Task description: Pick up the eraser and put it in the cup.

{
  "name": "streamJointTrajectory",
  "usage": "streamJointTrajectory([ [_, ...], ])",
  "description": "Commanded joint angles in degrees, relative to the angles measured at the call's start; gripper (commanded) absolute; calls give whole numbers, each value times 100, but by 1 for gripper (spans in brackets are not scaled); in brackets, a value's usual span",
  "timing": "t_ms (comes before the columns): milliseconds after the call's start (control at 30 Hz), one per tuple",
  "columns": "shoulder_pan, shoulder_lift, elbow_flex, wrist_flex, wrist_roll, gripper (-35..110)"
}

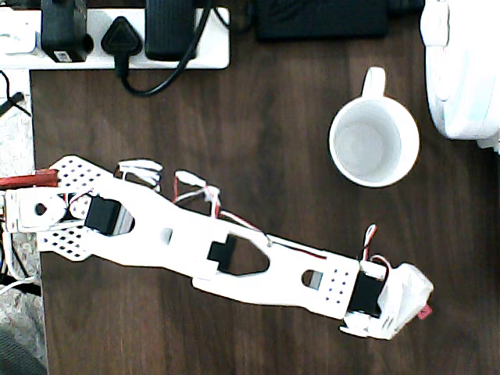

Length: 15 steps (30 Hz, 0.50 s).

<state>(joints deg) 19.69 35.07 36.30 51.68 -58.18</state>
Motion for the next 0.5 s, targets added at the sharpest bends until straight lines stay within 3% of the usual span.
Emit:
streamJointTrajectory([
  [0, 123, 844, -62, 149, -70, 0],
  [300, -475, 4526, 2180, 264, -826, 0],
  [467, -1248, 6091, 3568, -316, -1160, 0],
])
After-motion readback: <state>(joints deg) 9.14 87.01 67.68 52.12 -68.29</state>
